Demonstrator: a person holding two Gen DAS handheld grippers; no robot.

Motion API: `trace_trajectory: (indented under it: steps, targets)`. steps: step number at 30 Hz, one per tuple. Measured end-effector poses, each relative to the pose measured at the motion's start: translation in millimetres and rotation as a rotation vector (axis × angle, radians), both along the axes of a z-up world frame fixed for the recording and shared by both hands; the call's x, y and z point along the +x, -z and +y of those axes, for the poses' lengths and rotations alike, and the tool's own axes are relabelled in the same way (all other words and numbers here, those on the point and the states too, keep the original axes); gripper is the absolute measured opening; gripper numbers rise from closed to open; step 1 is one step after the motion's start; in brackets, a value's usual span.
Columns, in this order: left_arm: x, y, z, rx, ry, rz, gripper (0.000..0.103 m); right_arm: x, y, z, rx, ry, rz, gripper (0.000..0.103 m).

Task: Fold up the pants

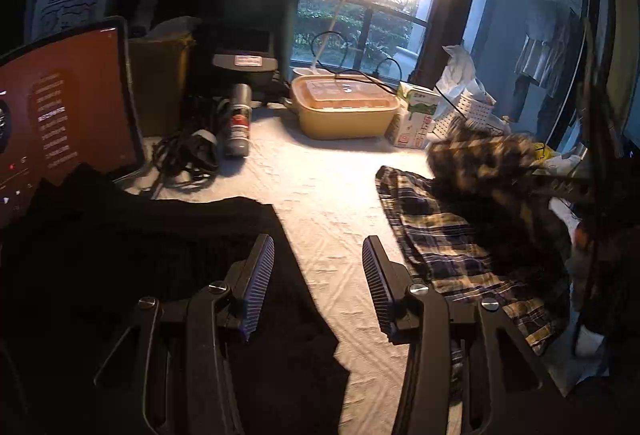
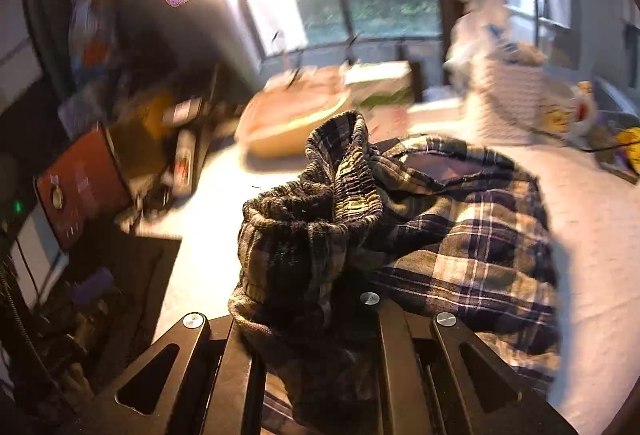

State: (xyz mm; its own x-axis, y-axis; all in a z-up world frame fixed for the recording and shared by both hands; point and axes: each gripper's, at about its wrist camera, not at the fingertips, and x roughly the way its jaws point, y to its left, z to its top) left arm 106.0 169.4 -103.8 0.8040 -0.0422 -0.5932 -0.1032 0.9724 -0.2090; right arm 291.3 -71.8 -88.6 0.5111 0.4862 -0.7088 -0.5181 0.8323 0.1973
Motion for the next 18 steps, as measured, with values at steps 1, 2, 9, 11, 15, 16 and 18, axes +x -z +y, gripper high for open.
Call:
trace_trajectory:
  steps: [1,2,9,11,15,16,18]
  targets:
    - [-2,0,3,0.0,-0.005,0.001,0.046,-1,6,8,-0.016,-0.007,0.007,0.009]
    - [-3,1,6,-0.001,-0.011,0.001,0.046,-1,12,13,-0.031,-0.012,0.013,0.009]
    - [-10,4,18,-0.004,-0.04,0.016,0.047,-1,42,41,-0.143,-0.043,0.075,0.013]
    - [-10,5,18,-0.003,-0.04,0.018,0.047,-5,44,42,-0.156,-0.054,0.076,0.021]
    - [-8,4,13,-0.001,-0.035,0.024,0.047,-13,47,50,-0.15,-0.123,0.099,0.092]
    - [-7,3,11,0.001,-0.035,0.026,0.047,-18,47,51,-0.126,-0.151,0.104,0.092]
    - [-5,1,8,0.001,-0.036,0.031,0.047,-27,46,56,-0.12,-0.202,0.105,0.092]
